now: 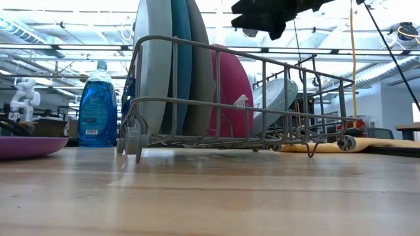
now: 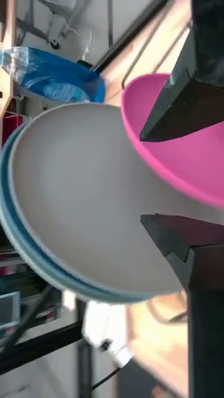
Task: Sort dishes
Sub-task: Put the pink plate into the dish rack
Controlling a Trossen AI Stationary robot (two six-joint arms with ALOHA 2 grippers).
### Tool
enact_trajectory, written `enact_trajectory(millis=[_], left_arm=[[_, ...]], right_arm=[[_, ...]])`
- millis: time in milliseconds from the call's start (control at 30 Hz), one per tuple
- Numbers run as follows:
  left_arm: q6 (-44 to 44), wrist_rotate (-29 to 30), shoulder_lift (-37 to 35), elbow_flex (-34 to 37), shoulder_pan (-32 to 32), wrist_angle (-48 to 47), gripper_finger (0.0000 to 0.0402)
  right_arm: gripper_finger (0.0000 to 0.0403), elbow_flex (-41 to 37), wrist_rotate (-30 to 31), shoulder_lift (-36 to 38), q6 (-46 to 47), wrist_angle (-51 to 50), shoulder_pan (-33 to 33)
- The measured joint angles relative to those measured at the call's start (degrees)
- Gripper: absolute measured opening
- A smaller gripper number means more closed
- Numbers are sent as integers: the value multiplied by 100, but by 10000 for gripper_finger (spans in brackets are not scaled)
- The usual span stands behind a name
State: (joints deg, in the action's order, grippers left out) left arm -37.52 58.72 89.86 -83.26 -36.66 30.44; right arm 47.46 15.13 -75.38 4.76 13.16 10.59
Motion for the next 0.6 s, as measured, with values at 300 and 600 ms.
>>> enact_trajectory(millis=[300, 600], left_arm=[[274, -17, 0, 0, 169, -135, 285], [433, -27, 0, 0, 176, -187, 285]], right_arm=[[196, 686, 263, -780, -1362, -291, 39], [196, 1856, 1985, -1934, -2333, -1470, 42]])
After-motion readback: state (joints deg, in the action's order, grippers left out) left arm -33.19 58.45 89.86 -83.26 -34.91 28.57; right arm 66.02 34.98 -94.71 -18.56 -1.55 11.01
